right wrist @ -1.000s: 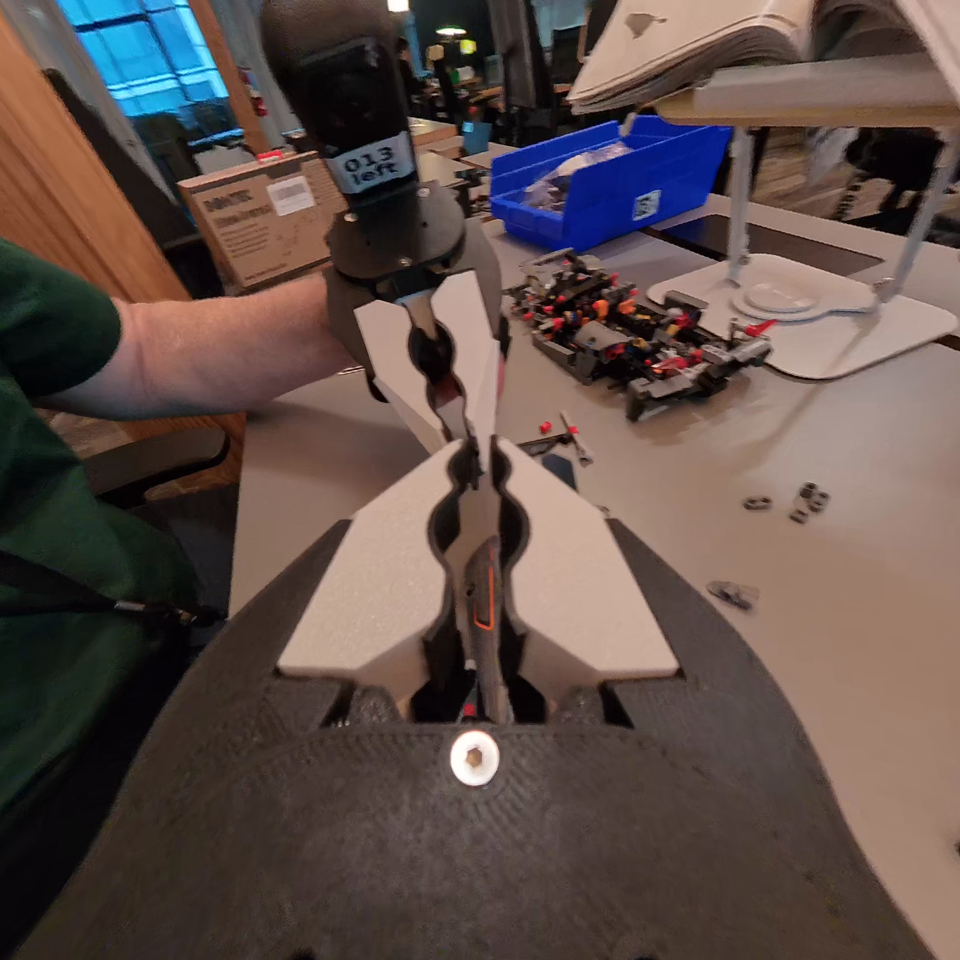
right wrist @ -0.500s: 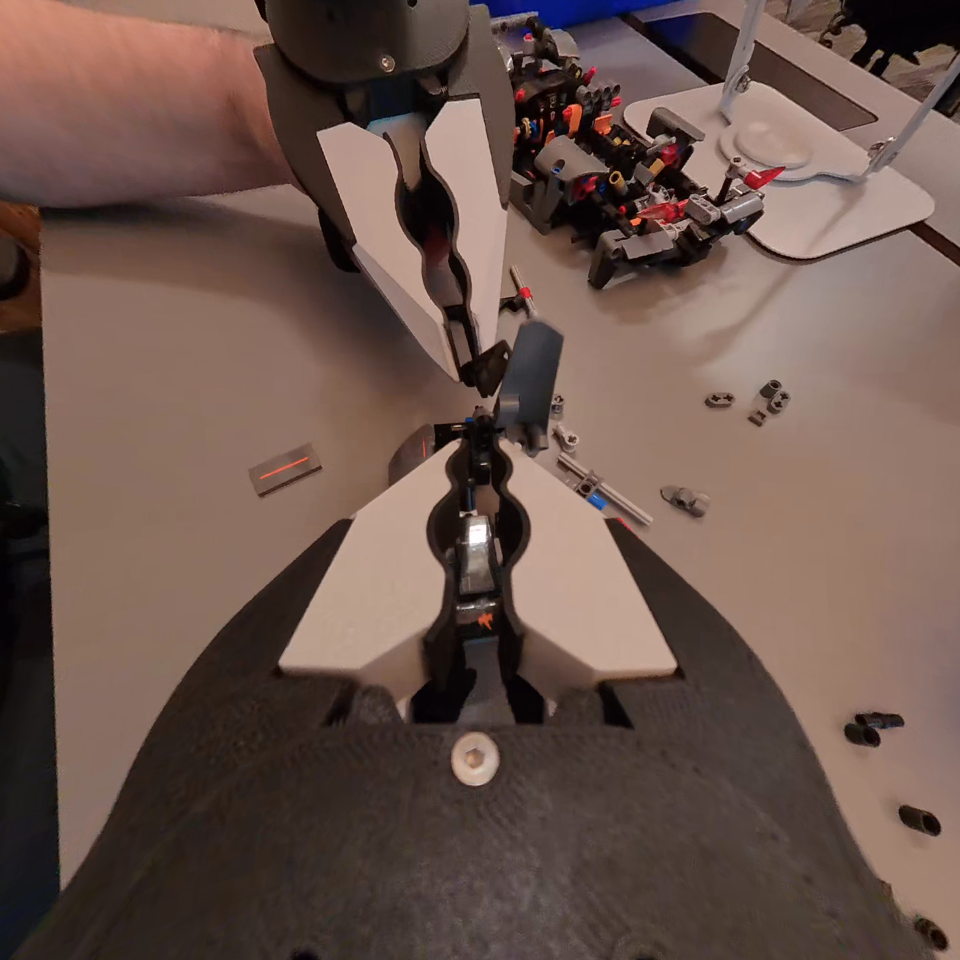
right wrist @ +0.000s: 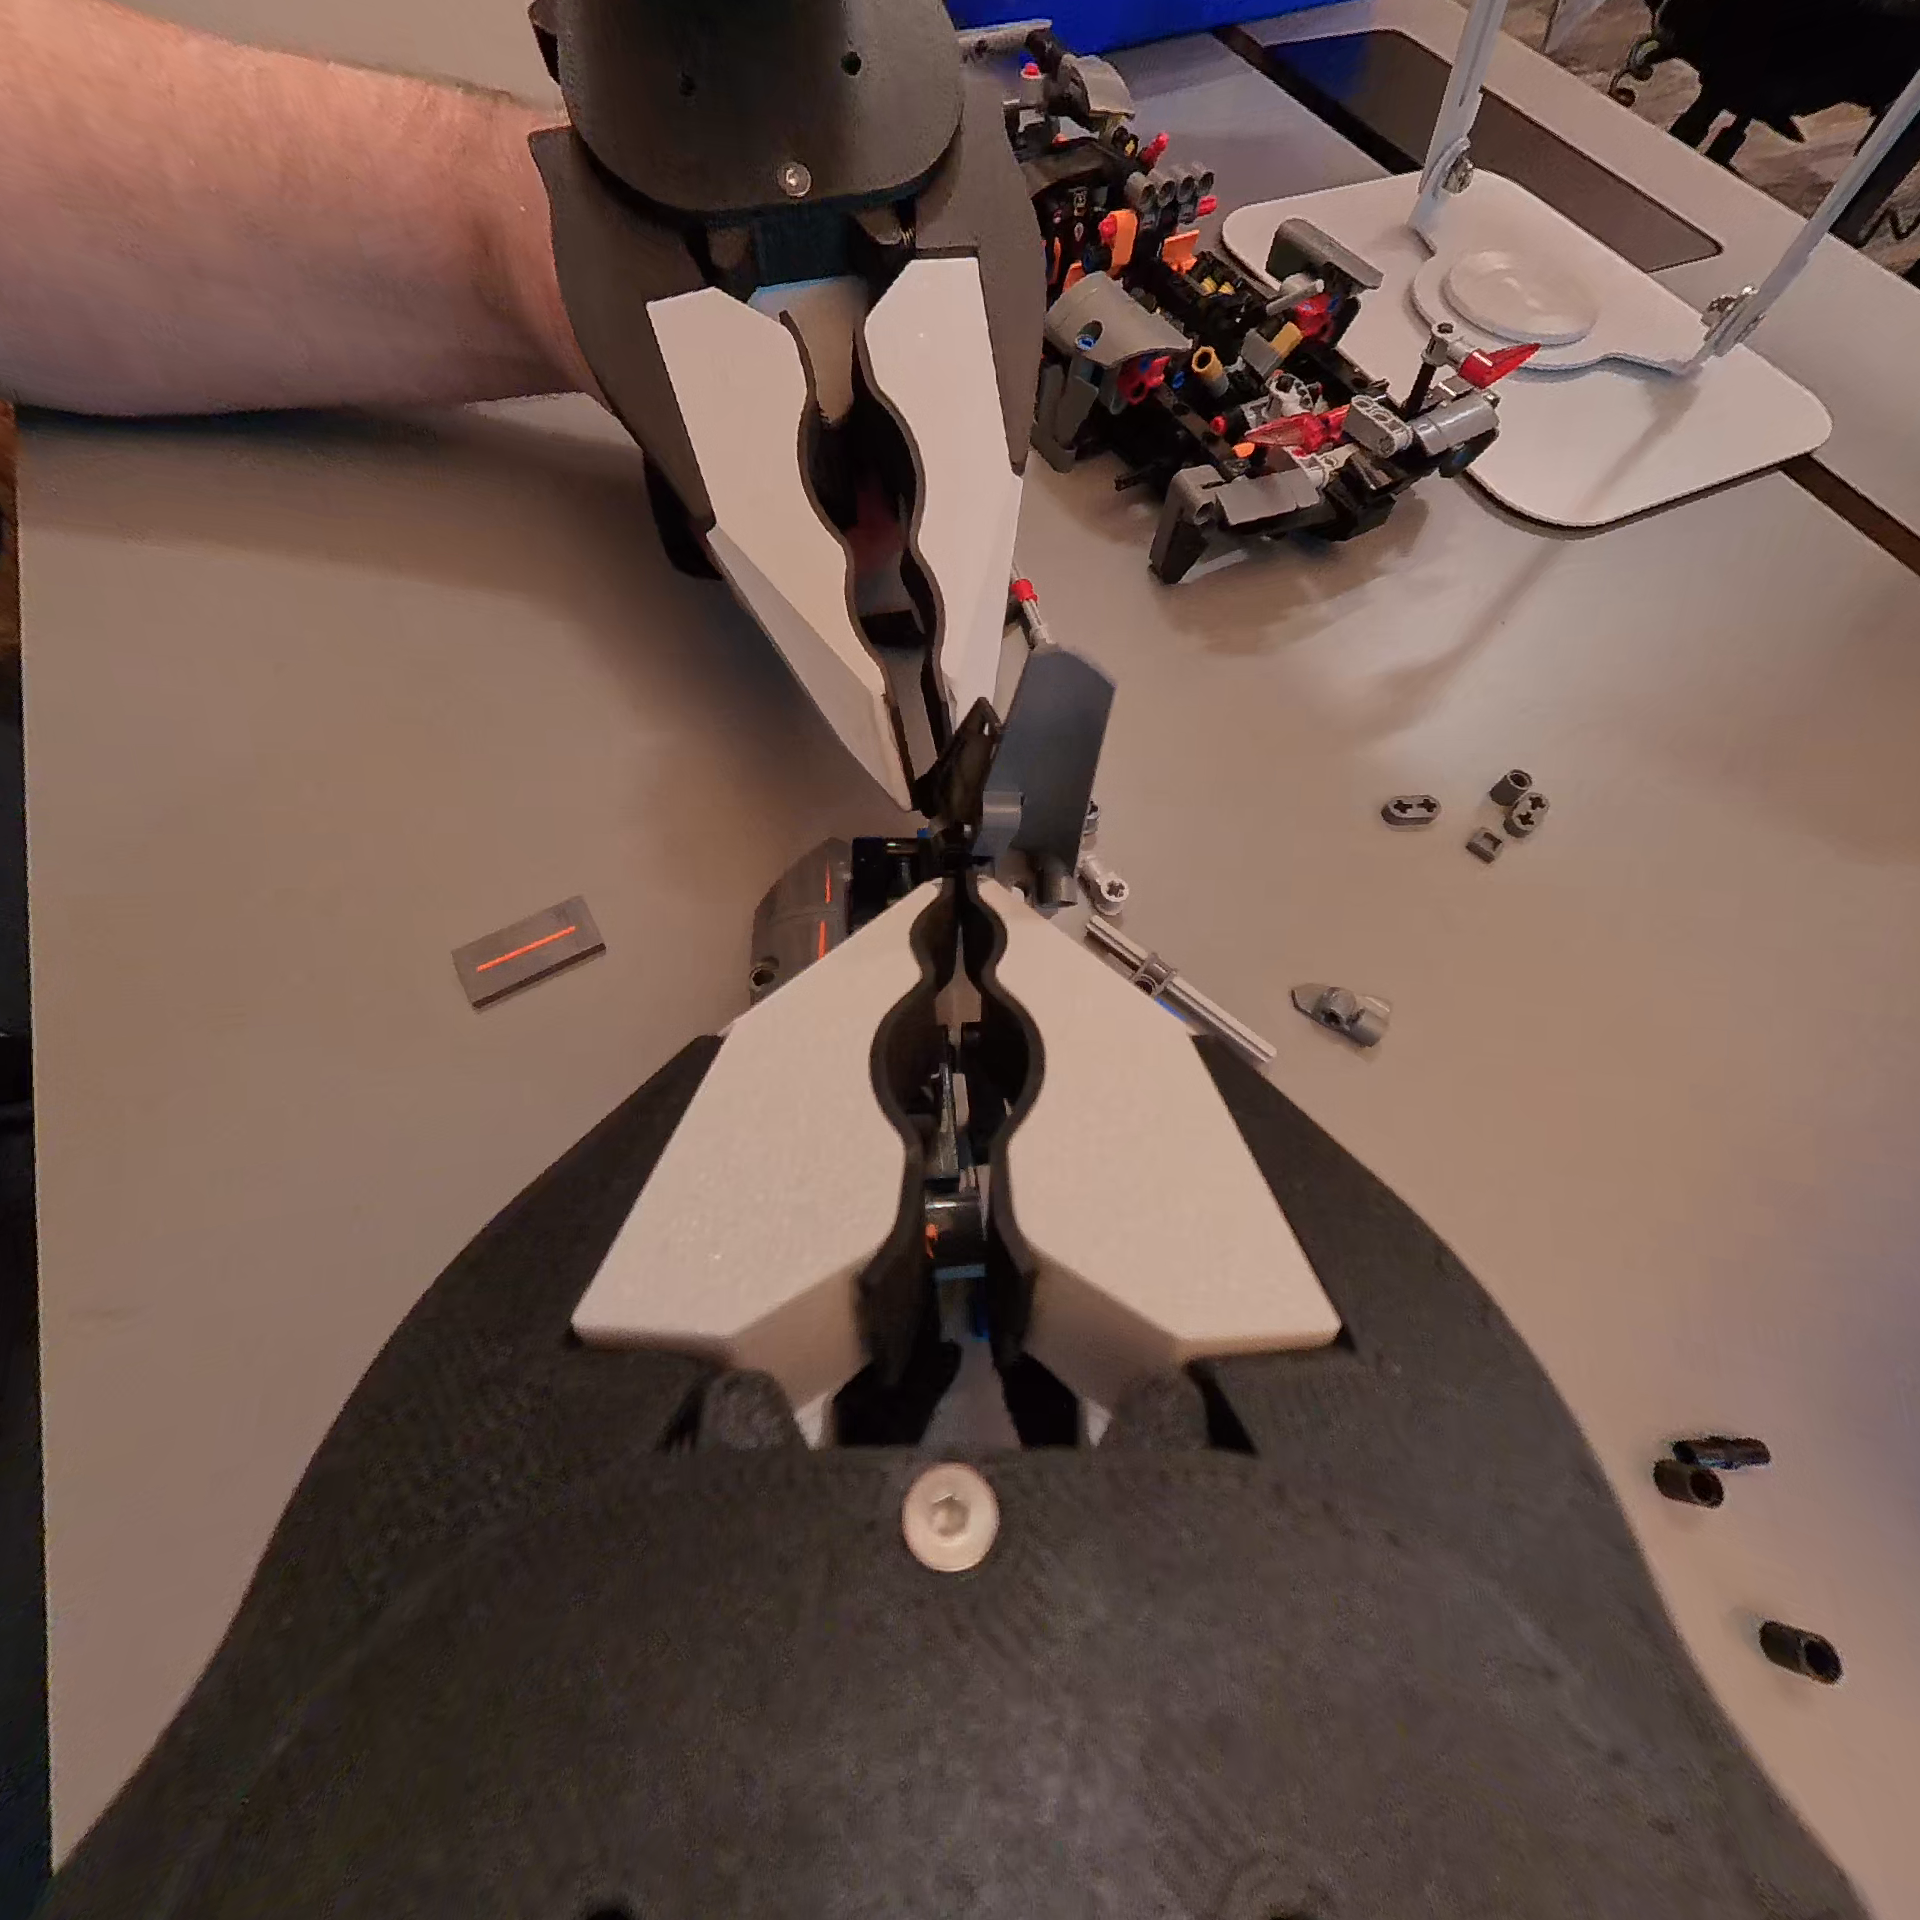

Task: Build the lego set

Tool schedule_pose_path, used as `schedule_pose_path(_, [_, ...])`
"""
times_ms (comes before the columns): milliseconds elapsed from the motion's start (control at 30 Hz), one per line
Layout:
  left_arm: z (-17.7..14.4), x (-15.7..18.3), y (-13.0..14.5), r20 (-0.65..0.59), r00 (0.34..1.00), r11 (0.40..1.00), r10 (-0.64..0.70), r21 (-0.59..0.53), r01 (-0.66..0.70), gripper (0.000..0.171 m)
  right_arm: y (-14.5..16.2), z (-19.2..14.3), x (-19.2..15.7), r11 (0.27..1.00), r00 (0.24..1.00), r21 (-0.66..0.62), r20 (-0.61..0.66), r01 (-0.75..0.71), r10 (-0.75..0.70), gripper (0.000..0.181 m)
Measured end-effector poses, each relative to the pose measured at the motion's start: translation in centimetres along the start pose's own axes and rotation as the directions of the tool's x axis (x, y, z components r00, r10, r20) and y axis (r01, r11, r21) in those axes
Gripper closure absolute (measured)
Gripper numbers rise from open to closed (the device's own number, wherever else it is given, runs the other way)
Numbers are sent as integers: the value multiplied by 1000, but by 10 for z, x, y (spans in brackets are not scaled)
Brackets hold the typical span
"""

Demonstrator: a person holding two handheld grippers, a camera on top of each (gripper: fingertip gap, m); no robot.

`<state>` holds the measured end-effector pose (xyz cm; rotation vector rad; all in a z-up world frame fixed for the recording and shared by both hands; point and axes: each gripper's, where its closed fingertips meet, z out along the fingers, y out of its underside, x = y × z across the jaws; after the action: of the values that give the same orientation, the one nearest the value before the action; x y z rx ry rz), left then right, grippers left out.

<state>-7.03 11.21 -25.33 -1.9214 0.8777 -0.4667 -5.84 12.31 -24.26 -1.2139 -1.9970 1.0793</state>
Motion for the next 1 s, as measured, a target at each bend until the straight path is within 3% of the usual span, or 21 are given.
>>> schedule_pose_path(1000, [2,-5,0,-125,992,1000,-23,-5,22,167,-1,0,4,1000,1000,15,17,-17,17,181])
